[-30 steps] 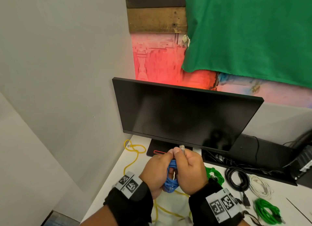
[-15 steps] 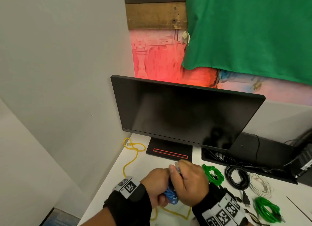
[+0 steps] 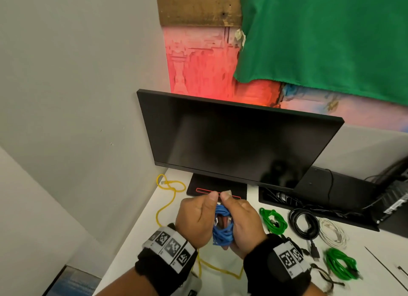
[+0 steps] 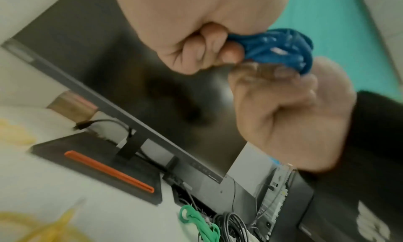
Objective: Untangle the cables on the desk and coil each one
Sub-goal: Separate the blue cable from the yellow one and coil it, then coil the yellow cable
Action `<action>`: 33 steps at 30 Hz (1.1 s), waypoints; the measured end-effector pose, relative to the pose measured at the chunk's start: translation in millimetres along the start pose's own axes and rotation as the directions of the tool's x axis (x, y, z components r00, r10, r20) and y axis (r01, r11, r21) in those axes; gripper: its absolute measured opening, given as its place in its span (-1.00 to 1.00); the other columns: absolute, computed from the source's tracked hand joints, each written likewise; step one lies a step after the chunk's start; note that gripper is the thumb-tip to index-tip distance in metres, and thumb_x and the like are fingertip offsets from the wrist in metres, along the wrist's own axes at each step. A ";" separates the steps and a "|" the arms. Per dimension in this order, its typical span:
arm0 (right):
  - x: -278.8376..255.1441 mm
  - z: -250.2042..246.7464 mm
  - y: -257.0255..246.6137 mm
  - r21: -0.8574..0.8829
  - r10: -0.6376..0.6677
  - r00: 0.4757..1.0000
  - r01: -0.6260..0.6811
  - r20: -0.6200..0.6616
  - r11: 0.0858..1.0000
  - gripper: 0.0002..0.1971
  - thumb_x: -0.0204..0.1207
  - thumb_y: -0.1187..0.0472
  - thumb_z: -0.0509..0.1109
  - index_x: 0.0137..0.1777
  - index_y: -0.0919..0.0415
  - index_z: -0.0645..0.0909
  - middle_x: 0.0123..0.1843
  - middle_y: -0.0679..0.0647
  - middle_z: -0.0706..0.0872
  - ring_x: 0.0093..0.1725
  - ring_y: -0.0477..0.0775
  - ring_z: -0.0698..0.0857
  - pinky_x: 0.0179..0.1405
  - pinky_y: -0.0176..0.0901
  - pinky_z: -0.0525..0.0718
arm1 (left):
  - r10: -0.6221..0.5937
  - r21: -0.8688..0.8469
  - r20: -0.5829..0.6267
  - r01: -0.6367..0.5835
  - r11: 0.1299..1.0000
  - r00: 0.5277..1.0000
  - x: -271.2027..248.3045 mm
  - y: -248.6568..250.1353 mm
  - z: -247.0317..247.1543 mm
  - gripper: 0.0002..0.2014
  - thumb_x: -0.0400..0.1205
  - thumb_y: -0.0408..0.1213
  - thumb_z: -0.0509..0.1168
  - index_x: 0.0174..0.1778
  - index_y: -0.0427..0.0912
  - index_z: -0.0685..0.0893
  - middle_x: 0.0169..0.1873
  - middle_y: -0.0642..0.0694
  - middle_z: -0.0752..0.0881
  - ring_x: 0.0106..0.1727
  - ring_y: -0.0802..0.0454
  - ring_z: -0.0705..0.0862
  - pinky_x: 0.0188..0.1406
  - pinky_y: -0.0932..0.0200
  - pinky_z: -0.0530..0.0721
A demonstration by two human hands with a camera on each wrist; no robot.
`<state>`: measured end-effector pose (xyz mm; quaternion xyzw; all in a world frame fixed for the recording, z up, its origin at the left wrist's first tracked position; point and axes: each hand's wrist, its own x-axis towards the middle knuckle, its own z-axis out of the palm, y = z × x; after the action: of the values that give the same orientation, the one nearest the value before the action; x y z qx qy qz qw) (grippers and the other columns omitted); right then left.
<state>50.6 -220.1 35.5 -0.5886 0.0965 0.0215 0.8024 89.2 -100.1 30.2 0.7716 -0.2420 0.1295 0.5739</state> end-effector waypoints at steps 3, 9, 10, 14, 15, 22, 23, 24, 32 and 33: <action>1.2 -11.6 2.5 -0.013 0.091 0.993 -0.090 0.078 0.996 -0.46 0.43 -0.29 0.36 -0.35 0.24 0.69 -0.56 0.20 0.60 -0.67 0.14 0.57 -0.68 -0.19 0.55 | -0.187 0.033 0.173 0.184 0.982 0.967 5.3 -15.1 -2.0 -0.47 0.68 0.22 0.10 -0.59 0.10 0.54 -0.65 0.13 0.56 -0.59 0.22 0.51 -0.48 0.37 0.42; -6.8 -47.0 30.5 -0.045 0.404 0.870 -0.409 0.284 0.911 -0.71 0.60 0.07 0.44 -0.05 0.36 0.74 -0.31 0.24 0.73 -0.52 0.11 0.65 -0.45 -0.09 0.71 | -0.485 0.236 0.413 0.423 0.875 0.771 -3.4 -43.8 -3.5 -0.40 0.73 0.12 0.11 -0.64 -0.06 0.46 -0.70 0.06 0.52 -0.58 0.15 0.48 -0.35 0.20 0.47; -5.7 -51.9 37.3 -0.090 0.422 0.876 -0.412 0.233 0.907 -0.71 0.62 0.10 0.43 0.01 0.40 0.72 -0.30 0.25 0.72 -0.50 0.12 0.65 -0.42 -0.09 0.71 | -0.506 0.272 0.427 0.427 0.862 0.750 -6.4 -45.4 -2.0 -0.41 0.73 0.14 0.09 -0.60 -0.09 0.45 -0.68 0.06 0.50 -0.56 0.12 0.47 -0.33 0.18 0.46; 7.0 -73.2 56.9 -0.121 0.311 0.947 -0.319 -0.081 0.940 -0.81 0.60 0.21 0.45 -0.11 0.37 0.75 -0.28 0.27 0.75 -0.40 0.16 0.71 -0.34 -0.04 0.74 | -0.636 0.229 0.386 0.599 0.767 0.668 -15.6 -56.9 -3.4 -0.45 0.71 0.18 0.07 -0.28 -0.22 0.66 -0.46 -0.04 0.68 -0.49 0.09 0.59 -0.25 0.17 0.62; 12.3 -80.5 59.0 -0.148 0.248 0.952 -0.275 -0.181 0.950 -0.82 0.60 0.21 0.45 -0.17 0.31 0.75 -0.27 0.24 0.78 -0.40 0.14 0.73 -0.34 -0.07 0.75 | -0.653 0.275 0.363 0.594 0.756 0.664 -19.7 -62.2 -5.5 -0.48 0.69 0.19 0.12 -0.16 -0.22 0.70 -0.36 -0.02 0.74 -0.40 0.08 0.65 -0.16 0.17 0.64; 69.7 -110.3 64.4 -0.185 0.240 0.846 -0.363 -0.476 0.913 -0.89 0.69 0.17 0.36 0.02 0.21 0.64 -0.06 0.23 0.80 -0.30 0.17 0.85 -0.25 0.01 0.84 | -0.689 0.596 0.390 0.403 0.695 0.611 -51.5 -93.8 -15.4 -0.55 0.58 0.21 0.29 0.28 0.03 0.62 -0.01 0.14 0.67 0.03 0.16 0.66 0.09 0.29 0.56; 75.2 -109.1 67.6 -0.154 0.291 0.827 -0.407 -0.480 0.901 -0.89 0.69 0.18 0.36 0.06 0.22 0.61 -0.03 0.24 0.79 -0.27 0.21 0.86 -0.17 0.09 0.85 | -0.699 0.602 0.404 0.404 0.689 0.590 -54.1 -95.4 -16.2 -0.53 0.56 0.23 0.29 0.29 0.05 0.61 0.00 0.15 0.66 0.03 0.17 0.66 0.09 0.29 0.56; 79.5 -108.3 72.1 -0.158 0.328 0.812 -0.449 -0.483 0.879 -0.86 0.69 0.18 0.36 0.10 0.26 0.59 -0.02 0.26 0.79 -0.26 0.23 0.86 -0.13 0.16 0.85 | -0.704 0.607 0.416 0.401 0.686 0.576 -56.7 -97.2 -17.1 -0.51 0.54 0.25 0.29 0.30 0.07 0.61 0.00 0.17 0.65 0.03 0.18 0.65 0.08 0.29 0.56; 91.0 -112.4 94.5 -0.792 0.180 0.832 -0.555 -0.525 0.255 -0.68 0.61 -0.06 0.40 0.05 0.23 0.63 -0.12 0.11 0.73 -0.19 0.10 0.67 -0.11 -0.13 0.67 | -0.749 0.623 0.439 0.433 0.652 0.497 -70.9 -98.3 -27.4 -0.42 0.40 0.39 0.27 0.27 0.20 0.57 0.00 0.20 0.63 0.02 0.23 0.64 0.08 0.26 0.59; 91.3 -113.7 97.1 -0.757 0.200 0.823 -0.568 -0.532 0.323 -0.63 0.59 -0.08 0.44 0.08 0.27 0.63 -0.16 0.12 0.73 -0.21 0.11 0.69 -0.08 -0.09 0.71 | -0.751 0.611 0.448 0.446 0.653 0.485 -72.0 -97.8 -28.4 -0.39 0.35 0.41 0.27 0.26 0.21 0.57 0.01 0.21 0.63 0.02 0.23 0.64 0.08 0.26 0.60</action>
<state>111.0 -305.4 -105.1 -0.8727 0.3470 0.1598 0.3040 81.4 -35.0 -76.0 0.8993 -0.1044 -0.3234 0.2753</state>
